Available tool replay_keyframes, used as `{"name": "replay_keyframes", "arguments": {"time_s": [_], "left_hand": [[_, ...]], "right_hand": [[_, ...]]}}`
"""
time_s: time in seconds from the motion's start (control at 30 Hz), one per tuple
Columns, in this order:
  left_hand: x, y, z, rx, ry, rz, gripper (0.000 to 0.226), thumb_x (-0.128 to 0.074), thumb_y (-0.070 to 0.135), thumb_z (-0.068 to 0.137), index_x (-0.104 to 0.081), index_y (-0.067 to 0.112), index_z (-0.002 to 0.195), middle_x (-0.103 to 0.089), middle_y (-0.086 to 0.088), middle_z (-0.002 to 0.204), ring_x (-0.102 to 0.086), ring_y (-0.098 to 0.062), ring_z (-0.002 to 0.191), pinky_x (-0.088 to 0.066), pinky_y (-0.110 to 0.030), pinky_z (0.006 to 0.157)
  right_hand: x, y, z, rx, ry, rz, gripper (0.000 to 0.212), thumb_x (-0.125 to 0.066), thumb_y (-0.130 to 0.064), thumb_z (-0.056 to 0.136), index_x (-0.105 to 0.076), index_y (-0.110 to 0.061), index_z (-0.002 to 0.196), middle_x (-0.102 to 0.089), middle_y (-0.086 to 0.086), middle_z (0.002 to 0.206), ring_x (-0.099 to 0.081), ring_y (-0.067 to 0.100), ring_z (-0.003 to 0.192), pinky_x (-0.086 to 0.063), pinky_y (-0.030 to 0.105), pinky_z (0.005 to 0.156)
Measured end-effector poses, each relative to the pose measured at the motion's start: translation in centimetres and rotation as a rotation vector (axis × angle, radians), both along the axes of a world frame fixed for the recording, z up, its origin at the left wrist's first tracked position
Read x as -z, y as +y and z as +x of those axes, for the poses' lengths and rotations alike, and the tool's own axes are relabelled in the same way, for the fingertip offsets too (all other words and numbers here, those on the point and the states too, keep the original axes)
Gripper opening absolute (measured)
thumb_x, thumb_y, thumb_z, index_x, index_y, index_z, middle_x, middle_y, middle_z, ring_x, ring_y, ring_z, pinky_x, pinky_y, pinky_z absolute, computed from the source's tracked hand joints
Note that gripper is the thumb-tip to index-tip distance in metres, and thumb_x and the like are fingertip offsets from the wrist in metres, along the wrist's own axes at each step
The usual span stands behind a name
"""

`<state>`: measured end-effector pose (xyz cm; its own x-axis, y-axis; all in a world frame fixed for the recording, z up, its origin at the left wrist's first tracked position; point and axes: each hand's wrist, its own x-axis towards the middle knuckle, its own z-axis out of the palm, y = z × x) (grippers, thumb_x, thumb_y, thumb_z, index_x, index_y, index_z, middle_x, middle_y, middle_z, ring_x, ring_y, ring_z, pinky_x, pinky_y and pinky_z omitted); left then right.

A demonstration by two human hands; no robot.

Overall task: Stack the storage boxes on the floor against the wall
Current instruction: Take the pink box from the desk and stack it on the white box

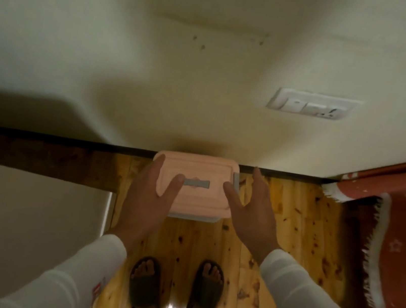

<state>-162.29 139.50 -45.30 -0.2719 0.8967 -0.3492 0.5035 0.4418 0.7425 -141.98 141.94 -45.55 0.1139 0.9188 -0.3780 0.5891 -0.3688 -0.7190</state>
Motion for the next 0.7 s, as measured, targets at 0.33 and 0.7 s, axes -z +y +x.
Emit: {"name": "replay_keyframes", "arguments": {"time_s": [0.33, 0.7], "left_hand": [[-11.9, 0.5, 0.7, 0.091, 0.012, 0.036, 0.067, -0.048, 0.059, 0.093, -0.036, 0.026, 0.15, -0.037, 0.001, 0.155, -0.035, -0.017, 0.14, -0.03, -0.033, 0.11], [-28.7, 1.2, 4.0, 0.1, -0.269, 0.159, 0.064, -0.044, 0.063, 0.092, -0.038, 0.032, 0.148, -0.042, 0.011, 0.151, -0.038, 0.003, 0.121, -0.03, -0.023, 0.095]], "right_hand": [[-11.1, -0.5, -0.2, -0.035, -0.01, 0.087, 0.082, -0.052, -0.059, 0.09, -0.014, -0.027, 0.155, -0.023, -0.004, 0.16, -0.025, 0.016, 0.143, -0.024, 0.026, 0.104], [-27.8, -0.7, -0.1, -0.038, 0.062, 0.298, 0.08, -0.05, -0.062, 0.089, -0.019, -0.027, 0.154, -0.029, -0.006, 0.157, -0.026, 0.01, 0.141, -0.021, 0.023, 0.105]]}}
